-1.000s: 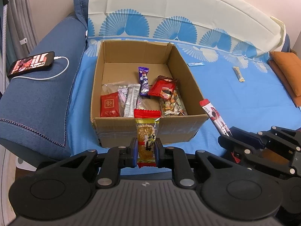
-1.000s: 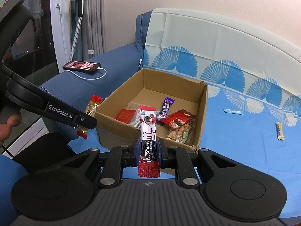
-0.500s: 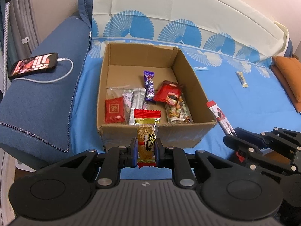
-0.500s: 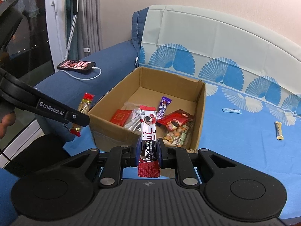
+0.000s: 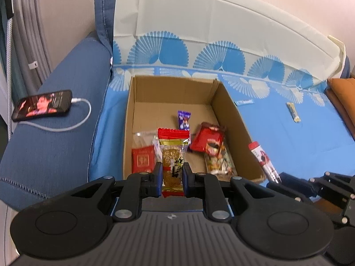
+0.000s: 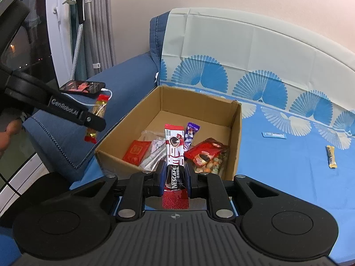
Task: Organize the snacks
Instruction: 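Carry the red bar with the left tool while the right tool carries the Nescafe stick to the box, then open the left tool over the box while the right tool releases the Nescafe stick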
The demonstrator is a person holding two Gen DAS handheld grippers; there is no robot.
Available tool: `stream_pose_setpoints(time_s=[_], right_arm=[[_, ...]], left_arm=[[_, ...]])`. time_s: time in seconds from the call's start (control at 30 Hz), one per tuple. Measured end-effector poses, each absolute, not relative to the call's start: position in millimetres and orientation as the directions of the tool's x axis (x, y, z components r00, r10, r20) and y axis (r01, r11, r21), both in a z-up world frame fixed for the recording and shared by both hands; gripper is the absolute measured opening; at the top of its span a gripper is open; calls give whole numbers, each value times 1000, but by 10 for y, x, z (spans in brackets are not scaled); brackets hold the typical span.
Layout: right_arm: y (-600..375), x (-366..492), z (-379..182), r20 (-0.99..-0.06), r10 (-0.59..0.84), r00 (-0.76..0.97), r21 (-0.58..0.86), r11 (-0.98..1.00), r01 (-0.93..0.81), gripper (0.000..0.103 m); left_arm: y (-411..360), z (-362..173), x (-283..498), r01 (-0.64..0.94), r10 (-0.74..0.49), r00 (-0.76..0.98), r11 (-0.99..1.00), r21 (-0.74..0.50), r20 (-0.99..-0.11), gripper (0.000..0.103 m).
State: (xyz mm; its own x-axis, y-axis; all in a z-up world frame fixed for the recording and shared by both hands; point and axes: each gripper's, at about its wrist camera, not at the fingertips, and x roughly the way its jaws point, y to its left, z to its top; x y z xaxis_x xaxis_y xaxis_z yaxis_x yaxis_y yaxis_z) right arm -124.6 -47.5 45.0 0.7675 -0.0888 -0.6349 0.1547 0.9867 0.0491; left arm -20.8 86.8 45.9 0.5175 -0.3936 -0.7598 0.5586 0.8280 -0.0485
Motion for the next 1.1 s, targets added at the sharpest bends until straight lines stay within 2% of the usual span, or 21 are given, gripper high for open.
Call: stream_pose_setpoints(time_s=[0.43, 1.1], right_arm=[[-697, -832, 380, -631, -83, 771, 72, 984, 166, 19], [-1122, -154, -167, -703, -63, 709, 115, 973, 200, 19]], left_arm=[[534, 408, 193, 561, -393, 505, 826, -54, -769, 19], [103, -228, 920, 538, -311, 414, 842, -45, -855, 19]])
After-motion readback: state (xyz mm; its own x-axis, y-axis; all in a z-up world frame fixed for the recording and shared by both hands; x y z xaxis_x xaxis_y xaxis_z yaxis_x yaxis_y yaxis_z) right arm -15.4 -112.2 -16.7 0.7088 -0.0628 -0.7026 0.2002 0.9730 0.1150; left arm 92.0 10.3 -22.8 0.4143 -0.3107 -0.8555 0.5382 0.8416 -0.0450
